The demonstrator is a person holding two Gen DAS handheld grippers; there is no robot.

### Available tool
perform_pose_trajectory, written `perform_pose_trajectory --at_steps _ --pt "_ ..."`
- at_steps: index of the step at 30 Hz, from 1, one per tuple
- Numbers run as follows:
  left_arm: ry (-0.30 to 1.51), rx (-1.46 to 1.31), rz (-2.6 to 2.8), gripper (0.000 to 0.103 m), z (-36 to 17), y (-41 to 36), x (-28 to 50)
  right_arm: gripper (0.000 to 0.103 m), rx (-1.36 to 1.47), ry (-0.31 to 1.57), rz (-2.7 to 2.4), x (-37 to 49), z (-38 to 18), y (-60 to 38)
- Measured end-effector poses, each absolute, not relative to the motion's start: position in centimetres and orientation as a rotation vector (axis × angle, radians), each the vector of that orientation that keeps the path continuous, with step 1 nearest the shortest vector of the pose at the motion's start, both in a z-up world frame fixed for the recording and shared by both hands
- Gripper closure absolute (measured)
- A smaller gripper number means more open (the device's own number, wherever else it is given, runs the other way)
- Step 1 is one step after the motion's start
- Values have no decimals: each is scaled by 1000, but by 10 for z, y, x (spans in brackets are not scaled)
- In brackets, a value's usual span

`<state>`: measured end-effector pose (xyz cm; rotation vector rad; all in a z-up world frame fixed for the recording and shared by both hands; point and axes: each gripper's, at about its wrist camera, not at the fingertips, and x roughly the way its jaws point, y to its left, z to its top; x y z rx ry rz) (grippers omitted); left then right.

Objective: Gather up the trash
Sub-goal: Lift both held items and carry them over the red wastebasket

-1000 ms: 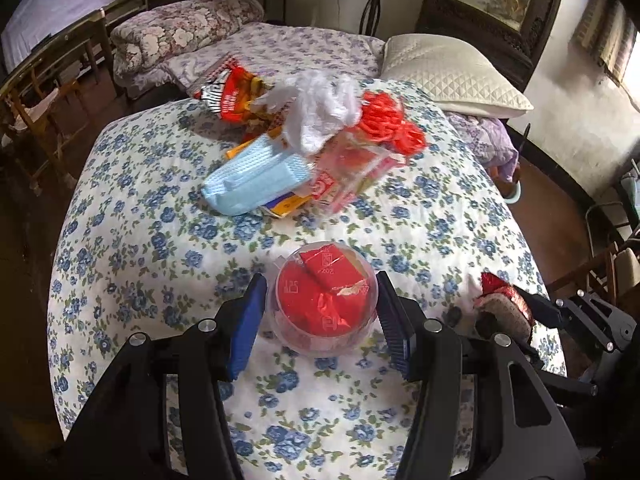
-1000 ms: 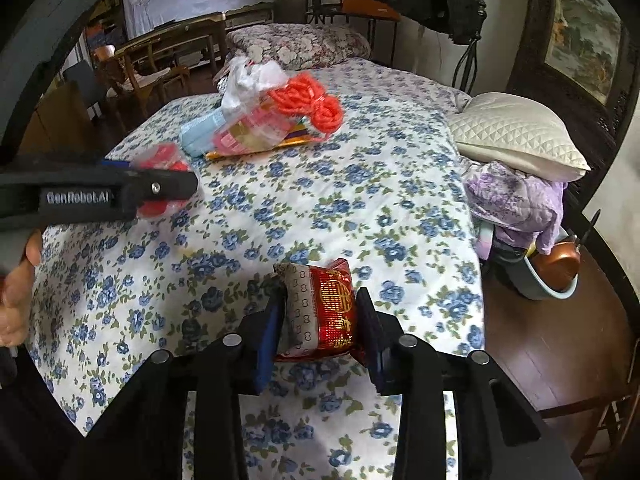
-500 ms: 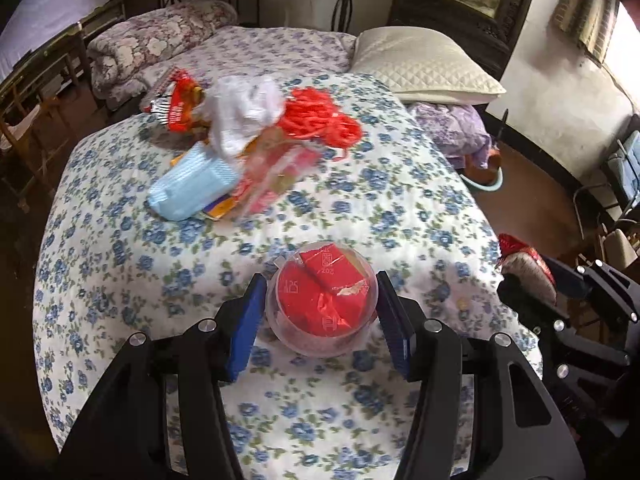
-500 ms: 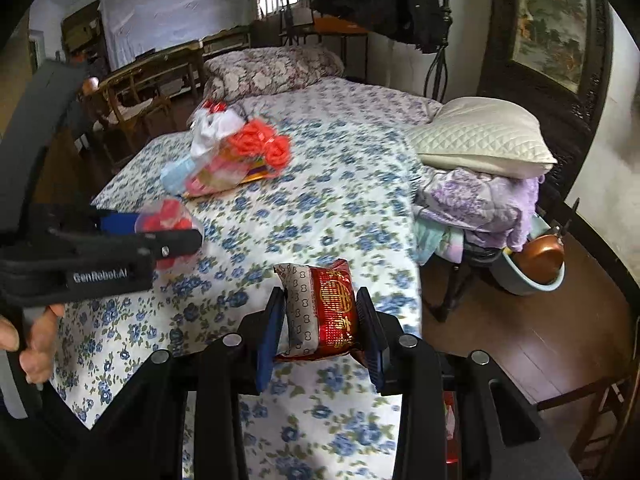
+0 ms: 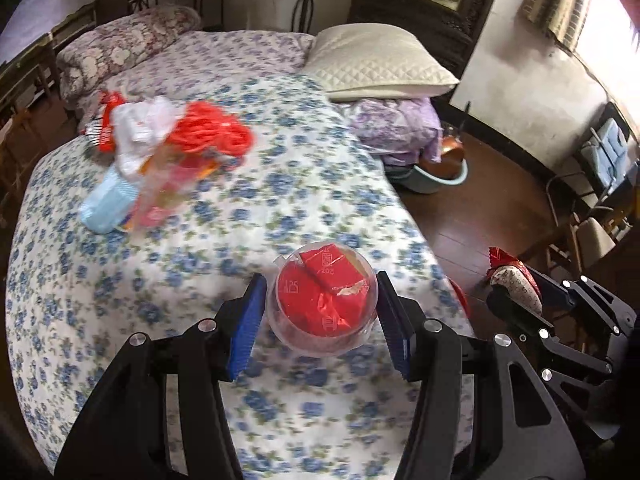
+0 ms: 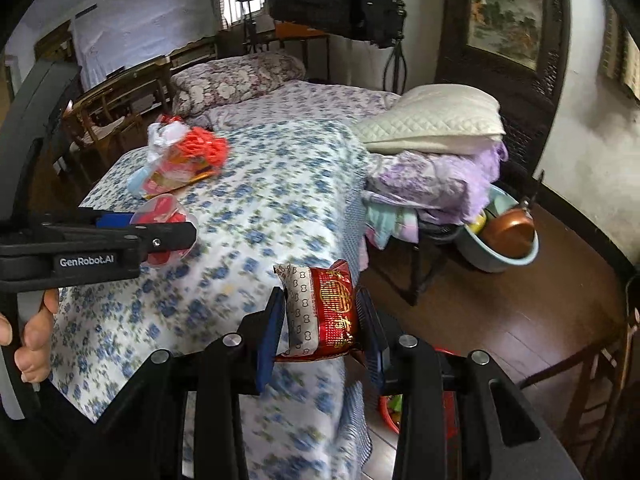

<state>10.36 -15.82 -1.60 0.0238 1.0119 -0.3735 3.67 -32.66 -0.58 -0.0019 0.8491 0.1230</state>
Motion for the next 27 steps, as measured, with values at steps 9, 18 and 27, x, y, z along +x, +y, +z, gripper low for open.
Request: perform_pose_trajectory --at_steps 9,18,27 --pt "1013 50 -478 48 -17 -217 93 67 121 847 24 15 -24 -390" --pt "1073 112 -620 48 -39 -308 80 67 212 904 -99 -4 -80 -455" --pt "1158 250 -655 48 -92 -387 81 67 301 996 -164 -7 -150 -502"
